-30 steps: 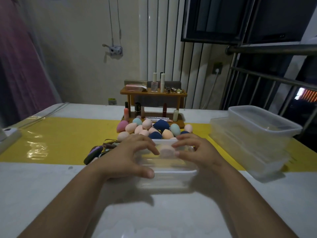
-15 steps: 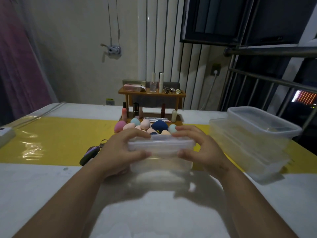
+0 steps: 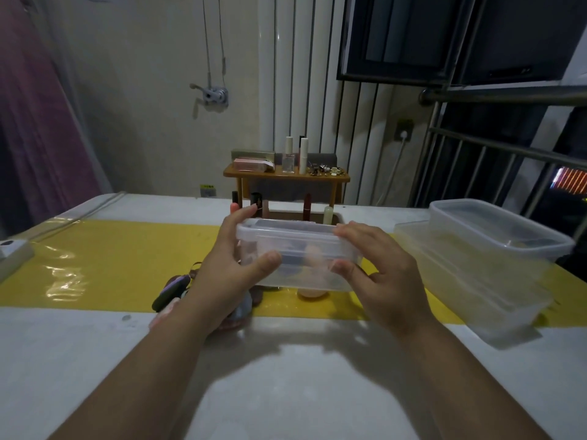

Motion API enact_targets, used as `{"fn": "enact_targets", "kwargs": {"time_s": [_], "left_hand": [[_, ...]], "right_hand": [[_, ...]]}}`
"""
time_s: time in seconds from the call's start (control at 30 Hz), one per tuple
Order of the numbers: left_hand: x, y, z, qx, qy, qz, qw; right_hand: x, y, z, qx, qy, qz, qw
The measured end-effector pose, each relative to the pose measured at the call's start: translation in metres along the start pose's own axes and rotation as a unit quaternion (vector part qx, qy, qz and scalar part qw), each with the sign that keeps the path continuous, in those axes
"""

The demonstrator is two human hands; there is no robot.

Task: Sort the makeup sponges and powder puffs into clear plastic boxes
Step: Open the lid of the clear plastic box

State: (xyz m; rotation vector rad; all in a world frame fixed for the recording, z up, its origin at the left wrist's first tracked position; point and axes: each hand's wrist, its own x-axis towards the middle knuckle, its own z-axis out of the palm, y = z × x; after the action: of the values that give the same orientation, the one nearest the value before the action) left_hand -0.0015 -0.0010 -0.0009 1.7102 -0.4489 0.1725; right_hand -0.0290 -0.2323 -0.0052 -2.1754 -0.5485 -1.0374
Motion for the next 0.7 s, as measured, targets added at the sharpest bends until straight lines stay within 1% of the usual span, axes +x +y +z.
{"fn": "enact_targets", "kwargs": {"time_s": [0.17,0.27,0.33,0.43,0.57,0.7], "left_hand": [[0.001,0.001,0.001,0.007,0.035,0.008,0.999],[0.001,0.001,0.004,0.017,0.068,0.036,0.997],[0.002,0.002,0.008,0.027,0.071,0.054,0.996],[0.004,0.002,0.011,0.031,0.05,0.051,0.997],[0.002,-0.001,0.006,0.026,-0.009,0.027,0.999],[0.001,-0.002,0.0,-0.011,-0.042,0.016,0.999]], "right_hand": [[0.006,-0.001,0.005,-0.039,0.004,-0.05,0.998],[0.006,0.002,0.004,-0.055,0.051,-0.093,0.993],[0.006,0.005,0.001,-0.081,0.088,-0.108,0.987],[0.005,0.008,0.002,-0.071,0.101,-0.065,0.99],[0.005,0.009,0.003,-0.027,0.108,0.002,0.994],[0.005,0.007,0.001,0.011,0.123,0.042,0.991]]}}
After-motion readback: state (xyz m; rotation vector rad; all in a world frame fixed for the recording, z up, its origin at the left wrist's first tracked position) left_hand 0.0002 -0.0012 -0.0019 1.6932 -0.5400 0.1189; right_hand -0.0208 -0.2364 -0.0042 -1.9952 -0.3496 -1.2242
